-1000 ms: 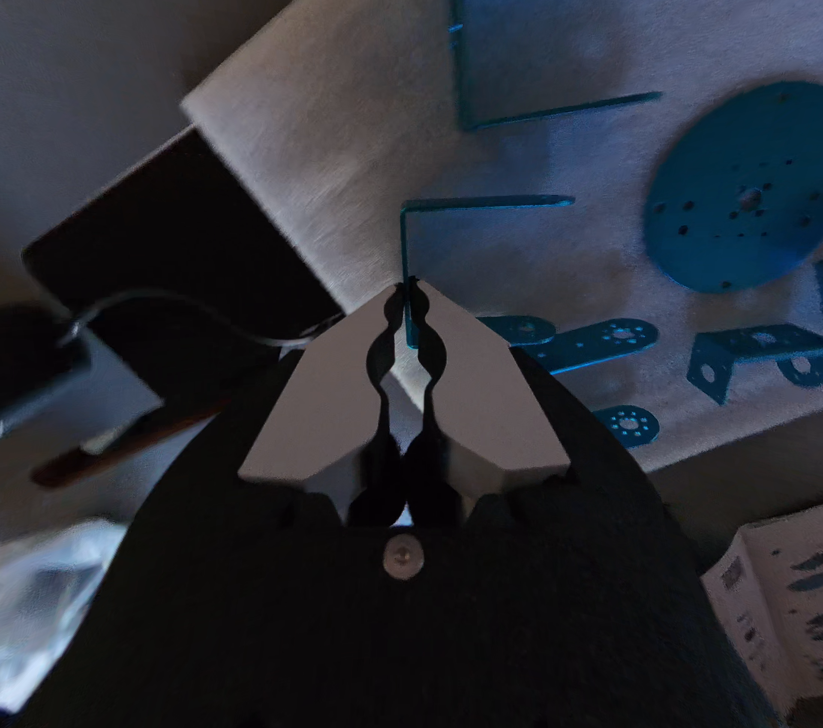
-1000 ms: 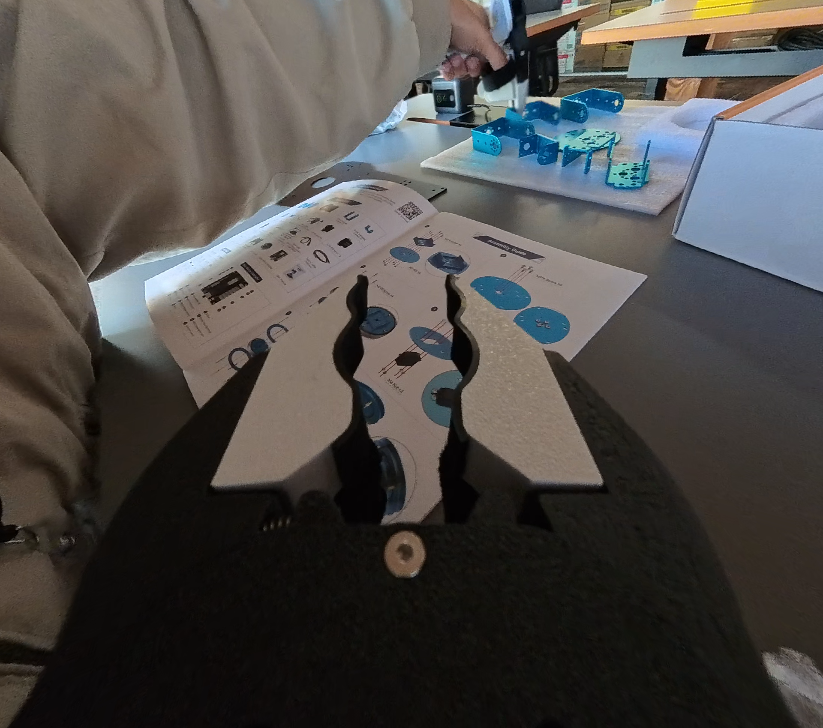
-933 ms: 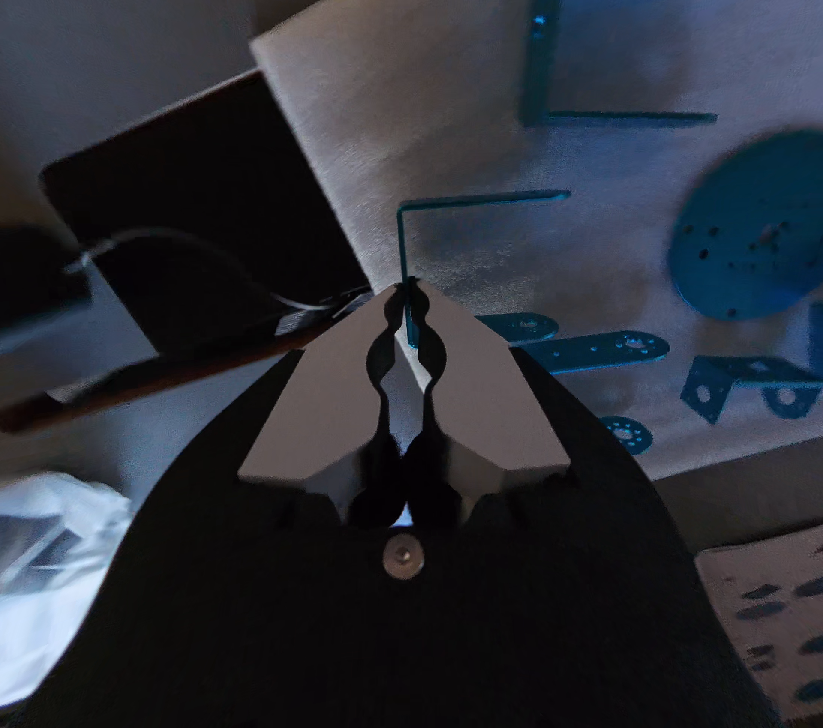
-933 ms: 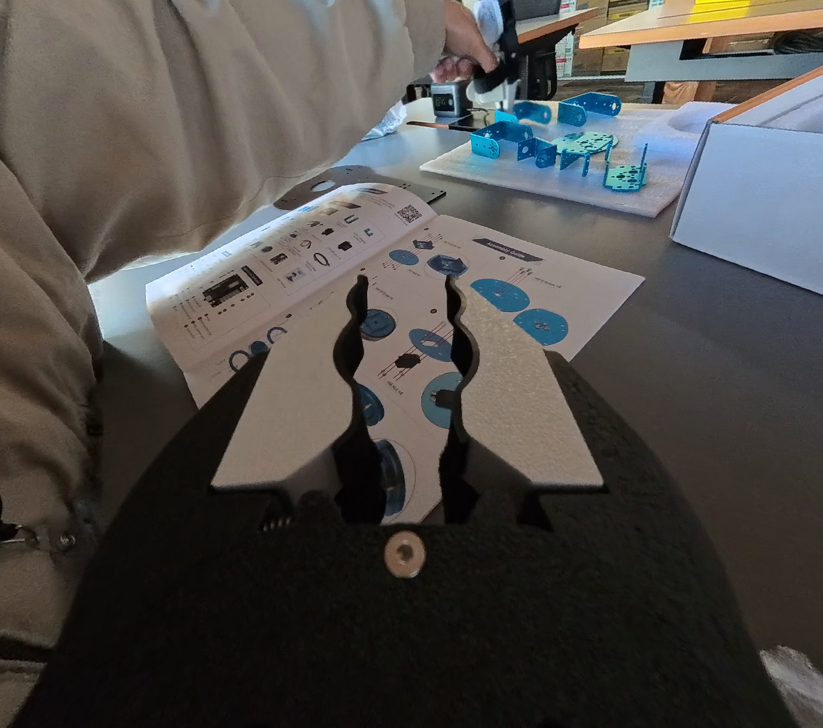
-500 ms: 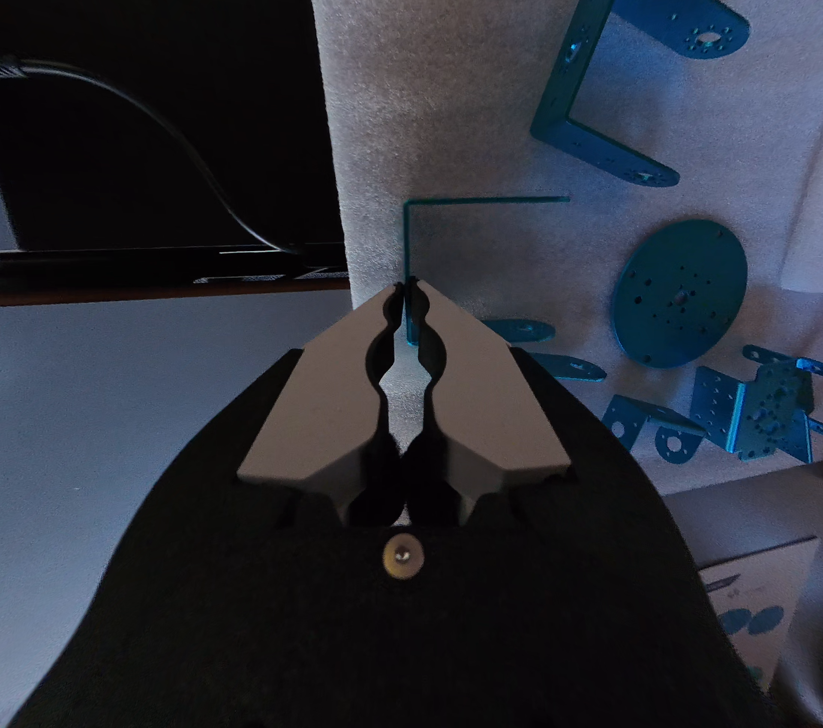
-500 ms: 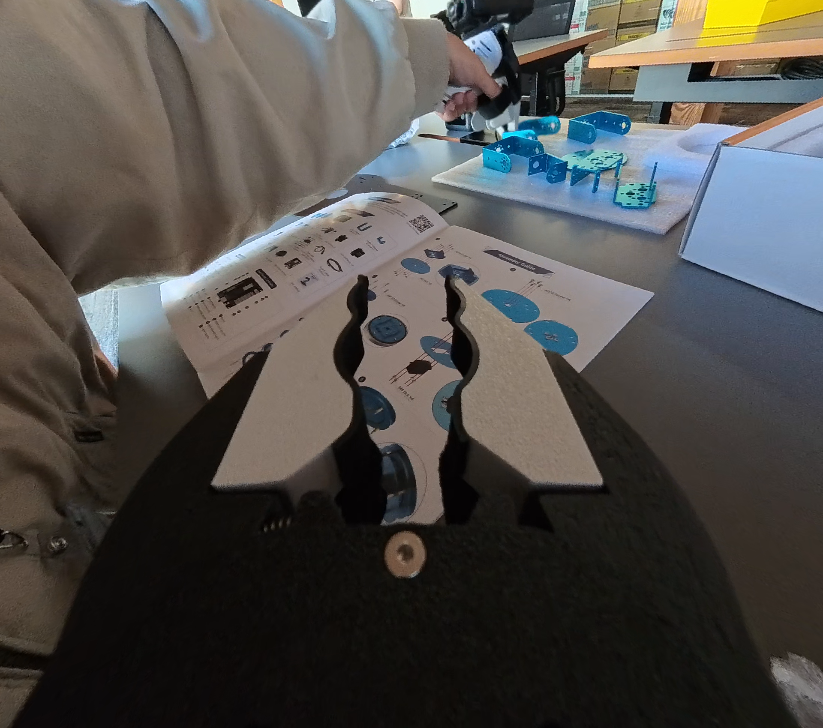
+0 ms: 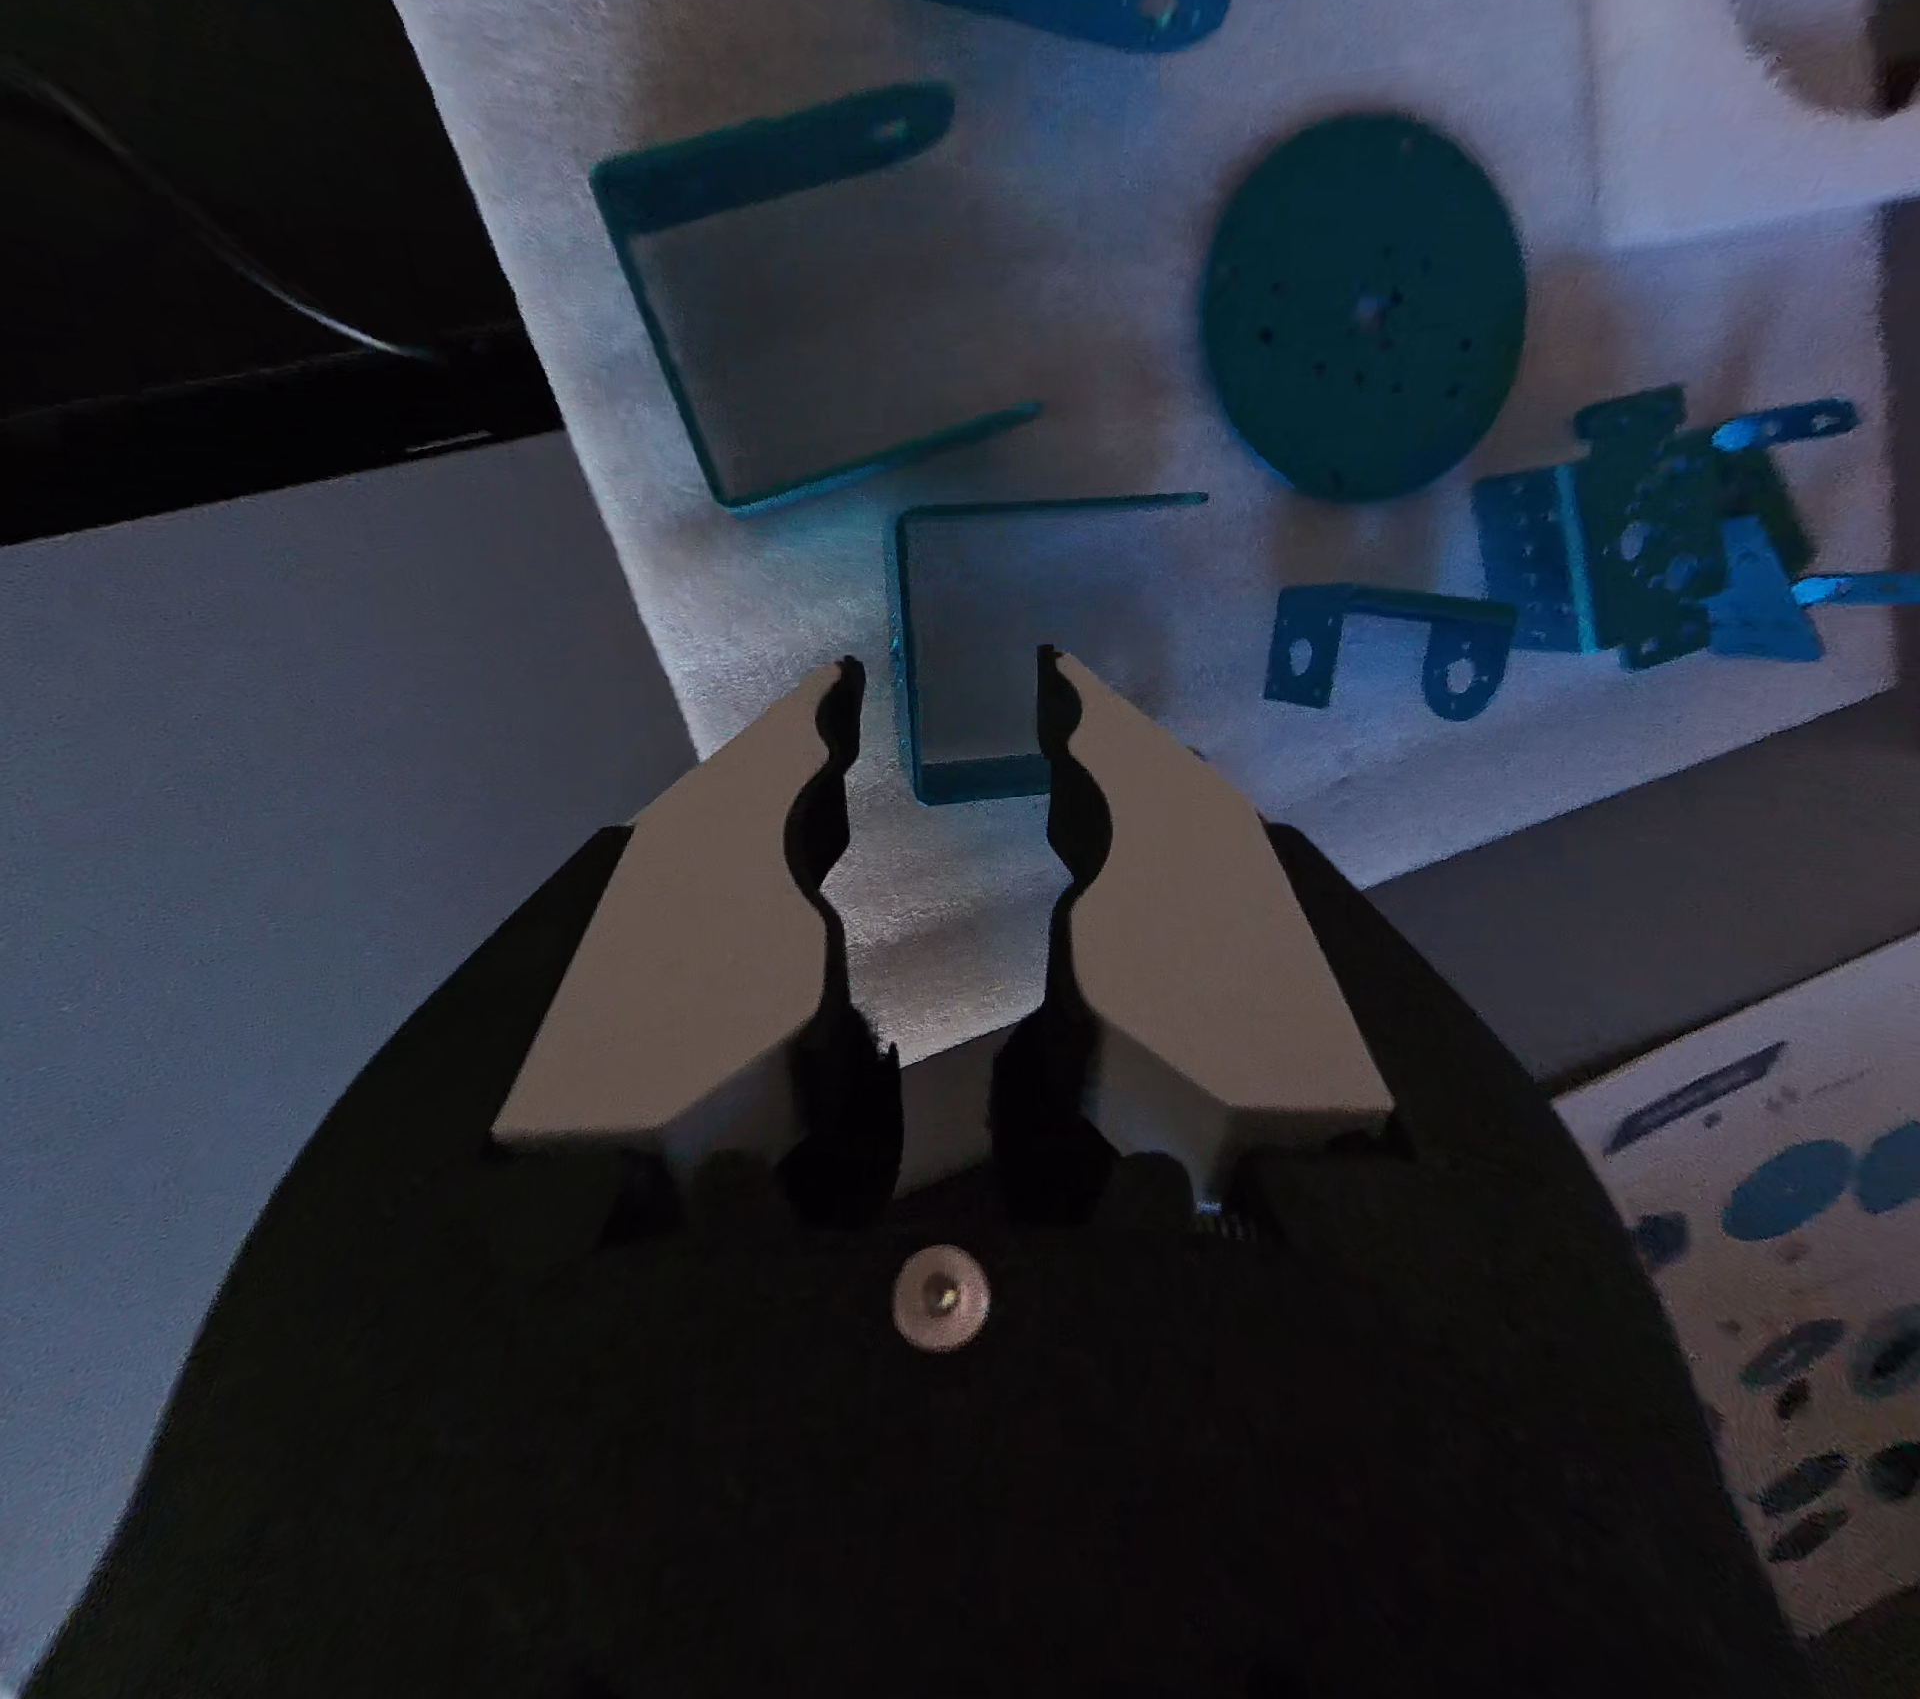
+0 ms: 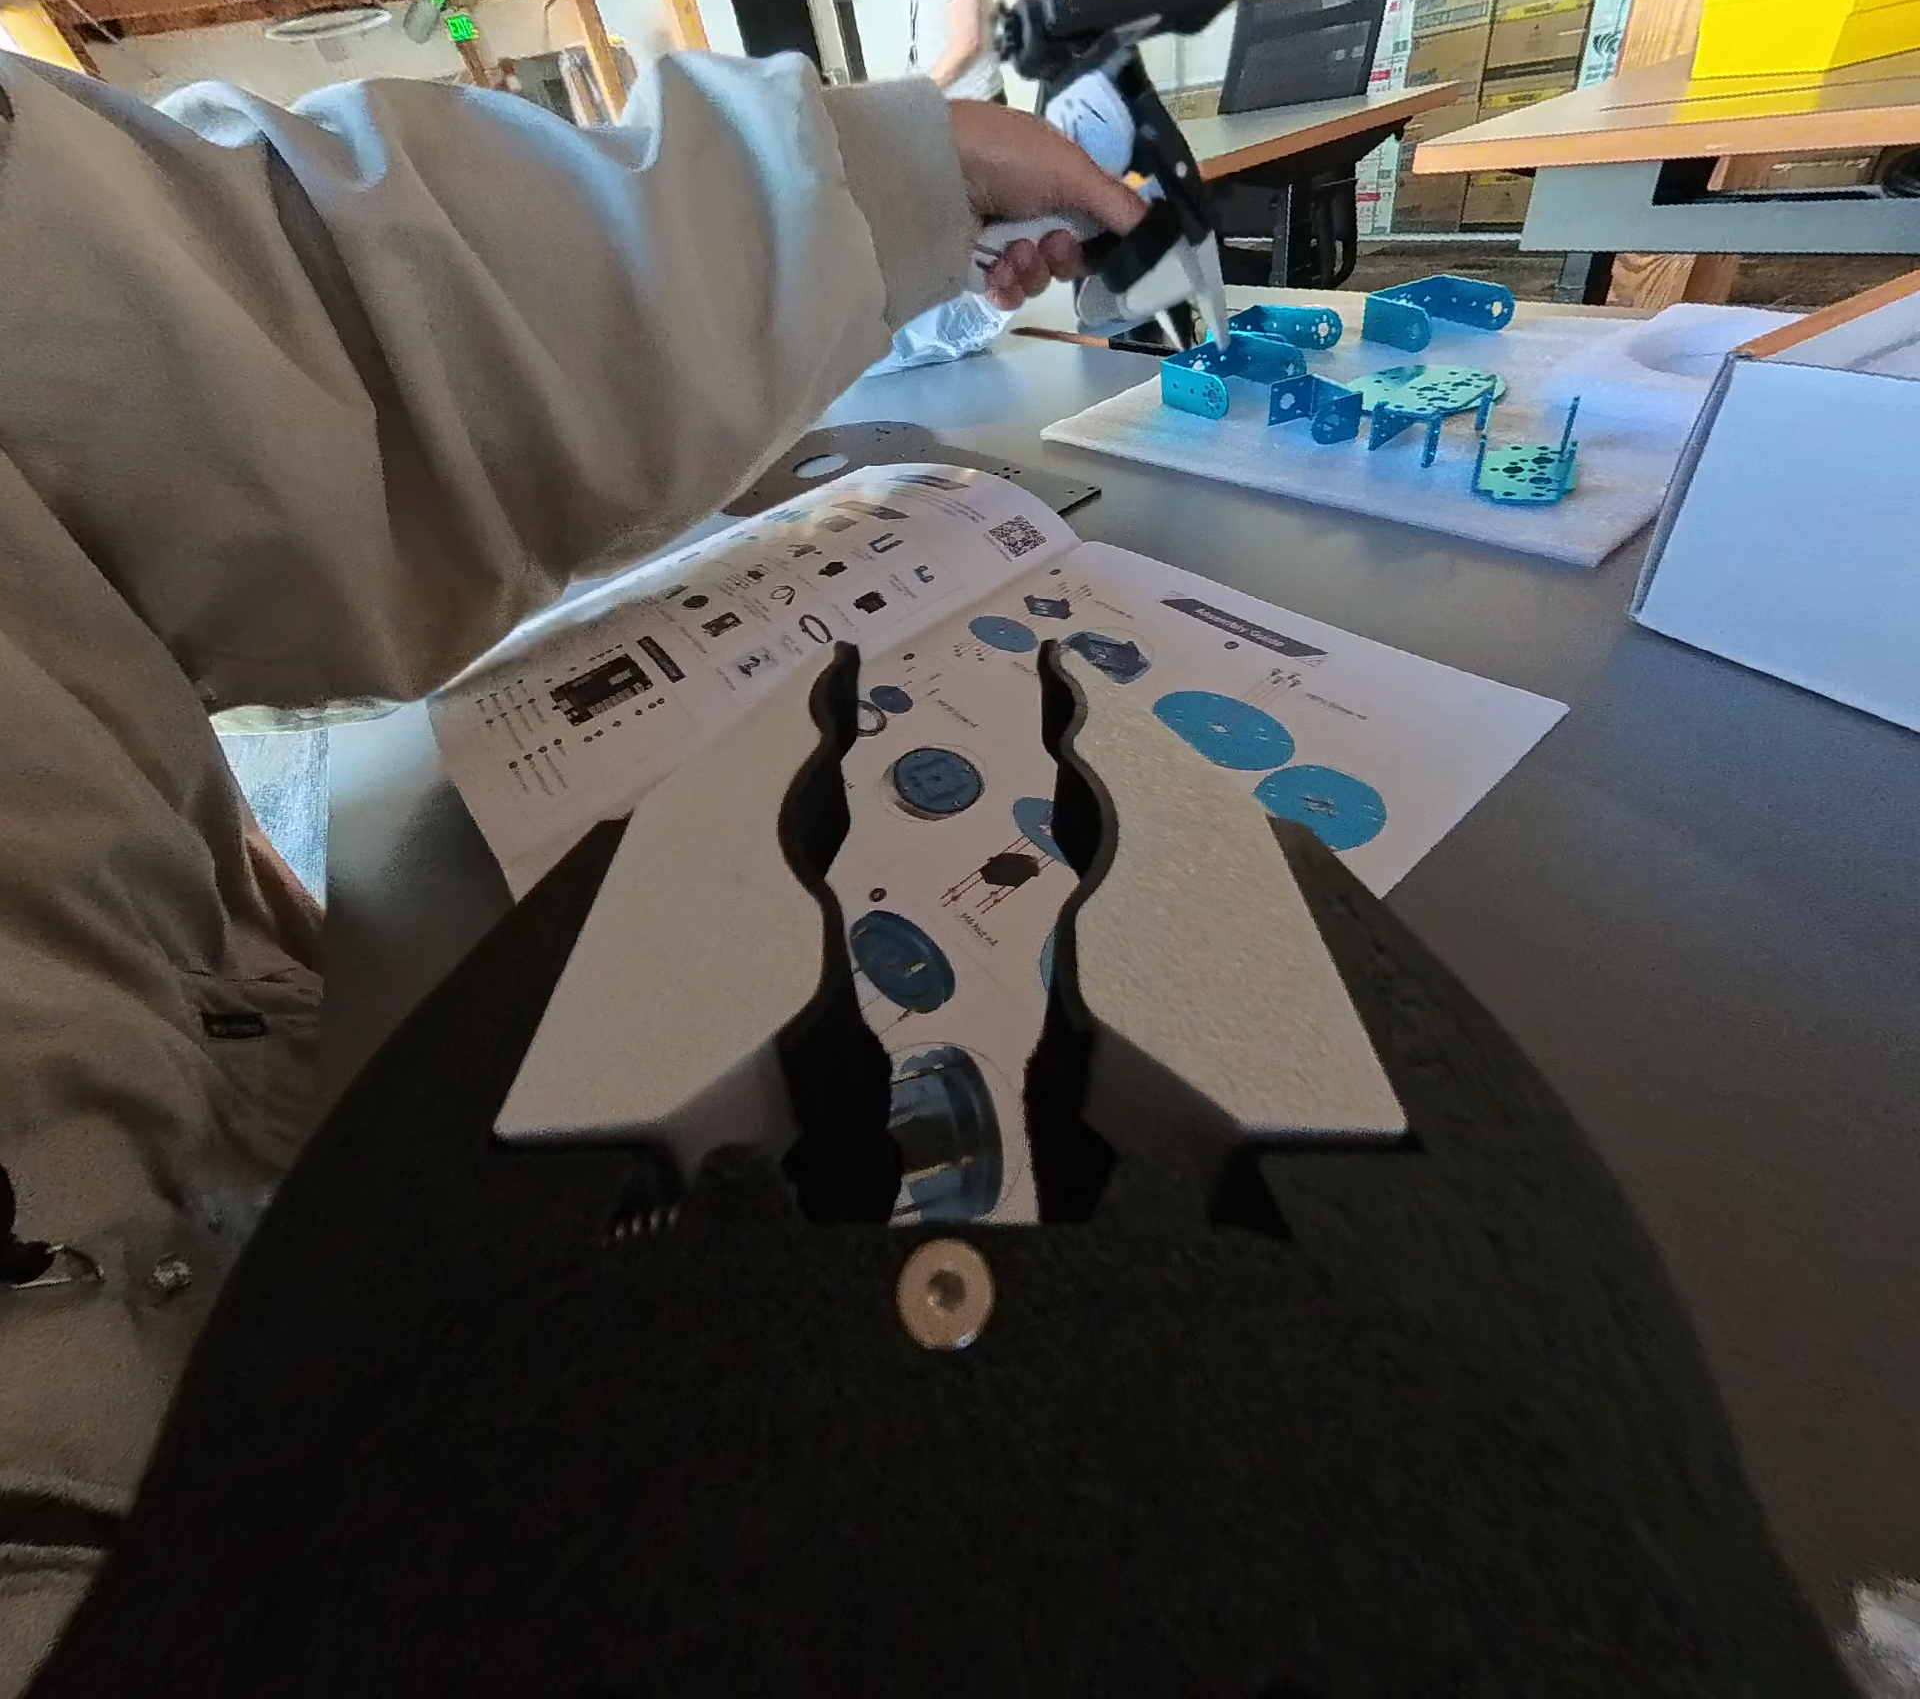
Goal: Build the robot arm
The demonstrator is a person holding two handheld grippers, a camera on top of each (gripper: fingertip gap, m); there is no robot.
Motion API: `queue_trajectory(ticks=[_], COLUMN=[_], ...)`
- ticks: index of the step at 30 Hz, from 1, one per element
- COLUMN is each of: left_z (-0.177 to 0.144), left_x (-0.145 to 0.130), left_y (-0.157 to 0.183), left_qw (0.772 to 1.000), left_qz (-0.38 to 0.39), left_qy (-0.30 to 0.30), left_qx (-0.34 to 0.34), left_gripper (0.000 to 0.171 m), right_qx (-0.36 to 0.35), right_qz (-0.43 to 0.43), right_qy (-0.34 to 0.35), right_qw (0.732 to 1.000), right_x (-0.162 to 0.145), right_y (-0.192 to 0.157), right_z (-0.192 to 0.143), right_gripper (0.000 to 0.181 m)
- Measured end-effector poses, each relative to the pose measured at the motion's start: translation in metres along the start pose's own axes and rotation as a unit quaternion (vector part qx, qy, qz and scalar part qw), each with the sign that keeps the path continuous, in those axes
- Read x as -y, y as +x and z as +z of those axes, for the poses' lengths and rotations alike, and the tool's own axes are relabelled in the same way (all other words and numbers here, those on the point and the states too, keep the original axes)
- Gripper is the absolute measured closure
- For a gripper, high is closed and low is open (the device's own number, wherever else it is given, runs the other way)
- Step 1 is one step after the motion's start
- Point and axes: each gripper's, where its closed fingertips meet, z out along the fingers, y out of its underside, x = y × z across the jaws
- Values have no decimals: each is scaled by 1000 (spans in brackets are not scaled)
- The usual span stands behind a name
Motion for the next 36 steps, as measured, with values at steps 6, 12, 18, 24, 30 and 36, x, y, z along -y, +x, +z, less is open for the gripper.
queue_trajectory(ticks=[6, 12, 18, 24, 30, 36], left_z=[12, -10, 4, -35, -13, 52], left_x=[-23, -44, -50, -24, 97, 148], left_y=[-6, -16, -15, -7, 27, 10], left_qw=[998, 998, 994, 994, 998, 982], left_qz=[23, -62, -95, -40, 52, 176], left_qy=[-46, 8, -5, 49, 21, -70], left_qx=[24, 30, 62, 84, -16, -15], left_gripper=[171, 170, 170, 127, 131, 131], right_qx=[-5, 8, 10, 6, -9, -20], right_qz=[-2, 7, 4, 10, -15, -18], right_qy=[12, 29, 32, 42, 17, 16], right_qw=[1000, 1000, 999, 999, 1000, 1000], right_x=[4, 12, 12, 15, 8, 7], right_y=[0, -2, -4, -2, 1, 6], right_z=[-5, -8, -10, -16, -9, -8], right_gripper=[147, 148, 147, 147, 148, 147])
